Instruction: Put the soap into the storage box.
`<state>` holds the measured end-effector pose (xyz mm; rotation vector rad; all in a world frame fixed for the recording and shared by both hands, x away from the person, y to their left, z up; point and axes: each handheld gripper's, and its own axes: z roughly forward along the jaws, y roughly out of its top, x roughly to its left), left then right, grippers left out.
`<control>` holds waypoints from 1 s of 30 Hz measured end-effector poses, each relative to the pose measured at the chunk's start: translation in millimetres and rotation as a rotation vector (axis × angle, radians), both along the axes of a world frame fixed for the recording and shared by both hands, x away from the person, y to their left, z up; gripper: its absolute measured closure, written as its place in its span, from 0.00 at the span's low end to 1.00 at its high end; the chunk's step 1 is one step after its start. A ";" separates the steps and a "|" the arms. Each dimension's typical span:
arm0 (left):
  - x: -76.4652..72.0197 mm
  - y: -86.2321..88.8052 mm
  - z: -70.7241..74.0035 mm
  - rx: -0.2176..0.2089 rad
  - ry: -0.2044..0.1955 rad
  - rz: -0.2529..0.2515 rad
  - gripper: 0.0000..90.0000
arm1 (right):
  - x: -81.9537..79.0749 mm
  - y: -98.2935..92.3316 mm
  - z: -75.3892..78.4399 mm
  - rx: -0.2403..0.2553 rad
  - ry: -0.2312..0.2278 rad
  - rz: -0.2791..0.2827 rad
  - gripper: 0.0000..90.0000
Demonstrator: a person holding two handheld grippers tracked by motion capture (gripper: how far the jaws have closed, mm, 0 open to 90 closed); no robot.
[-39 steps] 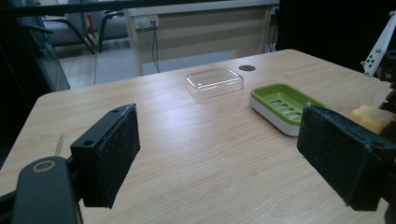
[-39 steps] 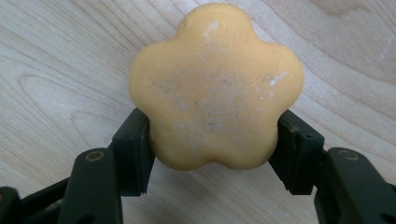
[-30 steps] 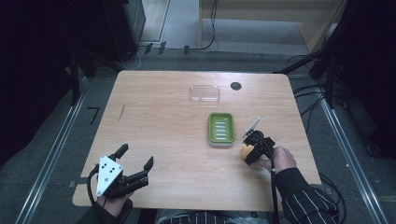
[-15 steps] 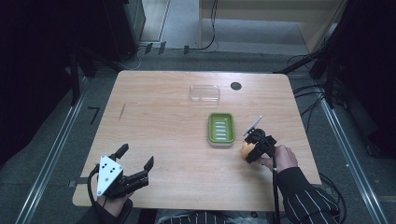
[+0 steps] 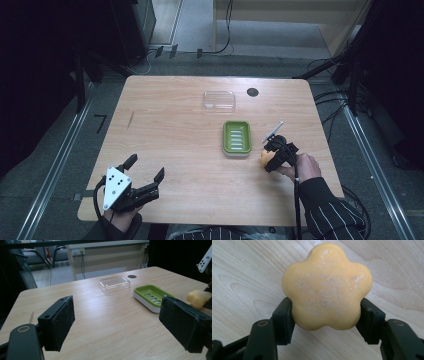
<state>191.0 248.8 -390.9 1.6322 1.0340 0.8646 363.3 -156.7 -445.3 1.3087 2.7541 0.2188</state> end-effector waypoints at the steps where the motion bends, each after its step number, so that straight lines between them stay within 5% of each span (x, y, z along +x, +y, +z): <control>1: 0.0 0.0 0.0 -0.001 0.000 0.000 0.15 | 0.7 0.6 1.3 0.004 -0.001 -0.008 0.44; 30: 0.2 0.0 -0.1 0.001 0.002 0.000 0.15 | 14.1 8.5 24.2 0.001 -0.066 0.016 0.44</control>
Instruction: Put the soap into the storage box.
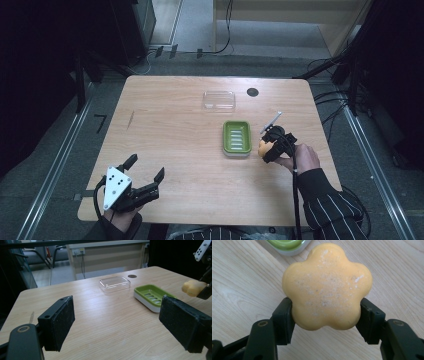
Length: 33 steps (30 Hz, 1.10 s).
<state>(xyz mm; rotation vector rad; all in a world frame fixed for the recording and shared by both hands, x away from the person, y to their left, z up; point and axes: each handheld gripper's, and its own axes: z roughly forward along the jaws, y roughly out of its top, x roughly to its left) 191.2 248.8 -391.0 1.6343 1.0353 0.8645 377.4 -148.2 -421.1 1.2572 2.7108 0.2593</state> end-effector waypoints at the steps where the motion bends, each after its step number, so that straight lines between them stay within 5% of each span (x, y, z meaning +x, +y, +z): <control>1: 0.0 0.0 0.0 0.000 0.000 0.000 0.15 | 0.4 0.5 0.7 0.002 0.000 0.001 0.44; 33: 0.3 0.0 0.0 0.000 0.005 0.002 0.15 | 19.7 21.3 22.2 0.033 -0.035 0.062 0.44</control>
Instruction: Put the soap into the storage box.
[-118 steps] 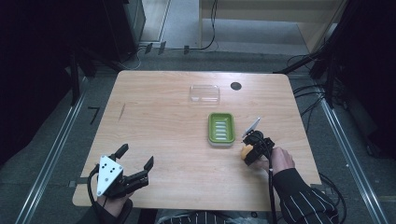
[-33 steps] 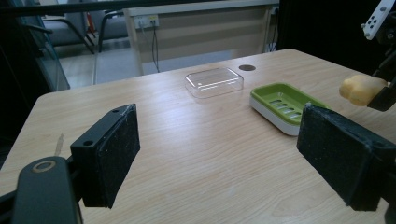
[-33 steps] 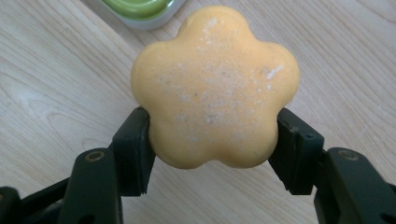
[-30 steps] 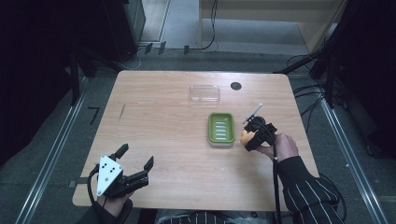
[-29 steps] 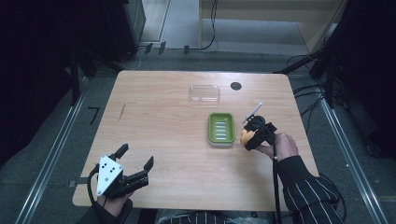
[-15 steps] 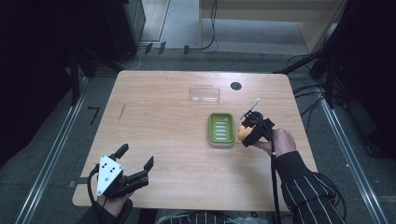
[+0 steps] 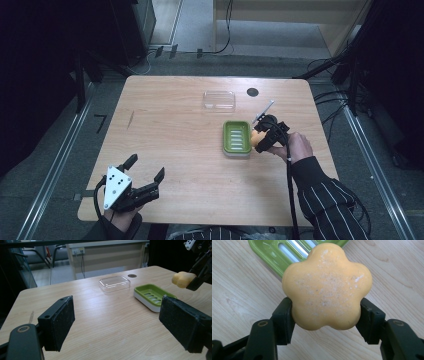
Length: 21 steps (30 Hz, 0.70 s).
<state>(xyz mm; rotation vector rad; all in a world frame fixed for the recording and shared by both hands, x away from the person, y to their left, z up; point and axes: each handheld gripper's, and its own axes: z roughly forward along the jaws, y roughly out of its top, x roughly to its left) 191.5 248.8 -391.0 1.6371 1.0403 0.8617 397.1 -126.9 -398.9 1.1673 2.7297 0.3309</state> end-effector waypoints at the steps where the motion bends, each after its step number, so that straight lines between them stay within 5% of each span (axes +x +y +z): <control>1: 0.0 0.1 0.0 -0.001 -0.001 -0.002 0.15 | 0.2 1.0 0.2 -0.002 0.002 -0.002 0.44; 21: -0.1 0.4 -0.1 -0.005 -0.002 0.001 0.15 | 12.8 24.3 7.2 0.006 -0.018 0.053 0.44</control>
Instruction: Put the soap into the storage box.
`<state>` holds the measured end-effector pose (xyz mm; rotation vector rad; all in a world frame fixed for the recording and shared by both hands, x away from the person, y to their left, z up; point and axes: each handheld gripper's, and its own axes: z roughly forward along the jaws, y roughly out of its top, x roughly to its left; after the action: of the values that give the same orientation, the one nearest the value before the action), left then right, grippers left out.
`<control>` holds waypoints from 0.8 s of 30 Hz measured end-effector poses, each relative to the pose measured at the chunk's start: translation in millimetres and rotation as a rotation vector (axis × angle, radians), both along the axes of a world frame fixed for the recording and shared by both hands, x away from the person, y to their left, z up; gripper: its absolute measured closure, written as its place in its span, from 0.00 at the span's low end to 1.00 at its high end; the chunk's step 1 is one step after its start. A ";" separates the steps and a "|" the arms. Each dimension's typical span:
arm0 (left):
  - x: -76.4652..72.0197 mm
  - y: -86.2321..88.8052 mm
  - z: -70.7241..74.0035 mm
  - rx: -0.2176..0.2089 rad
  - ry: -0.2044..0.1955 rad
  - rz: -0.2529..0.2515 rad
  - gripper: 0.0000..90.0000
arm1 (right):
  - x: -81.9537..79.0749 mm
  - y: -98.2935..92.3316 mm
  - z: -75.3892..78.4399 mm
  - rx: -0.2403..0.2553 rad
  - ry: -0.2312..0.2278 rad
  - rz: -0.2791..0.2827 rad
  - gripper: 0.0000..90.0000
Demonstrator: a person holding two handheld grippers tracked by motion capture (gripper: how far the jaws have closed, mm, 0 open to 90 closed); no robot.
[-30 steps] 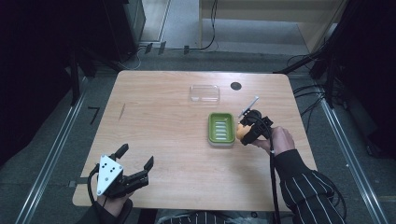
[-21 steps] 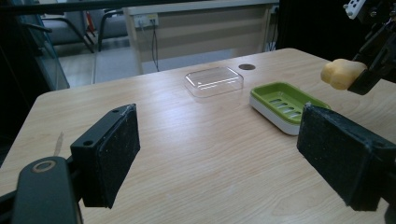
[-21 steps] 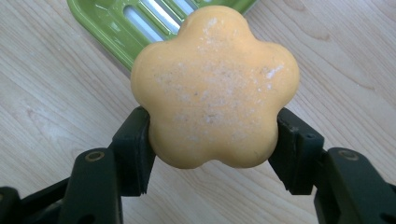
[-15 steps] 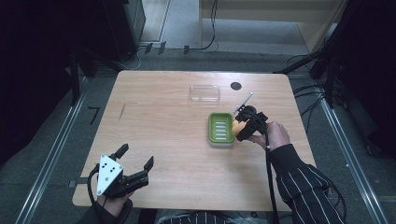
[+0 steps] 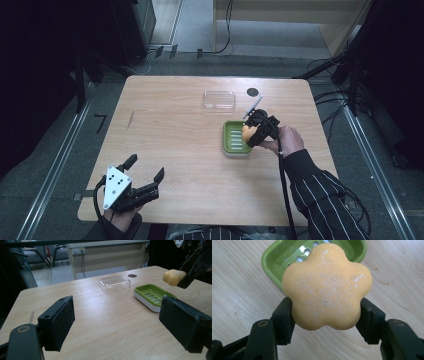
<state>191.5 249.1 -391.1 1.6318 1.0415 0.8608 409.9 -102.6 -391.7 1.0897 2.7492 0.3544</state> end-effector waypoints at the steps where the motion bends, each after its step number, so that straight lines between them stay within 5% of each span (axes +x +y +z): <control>1: 0.0 -0.1 0.0 0.000 0.000 0.000 0.15 | 0.5 0.8 0.0 0.000 0.002 0.003 0.44; 24: -0.2 0.2 0.0 0.001 0.001 0.000 0.15 | 10.8 20.8 -3.6 -0.005 0.006 0.047 0.44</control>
<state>191.3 249.4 -391.1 1.6335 1.0415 0.8609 420.7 -81.8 -395.2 1.0282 2.7829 0.3506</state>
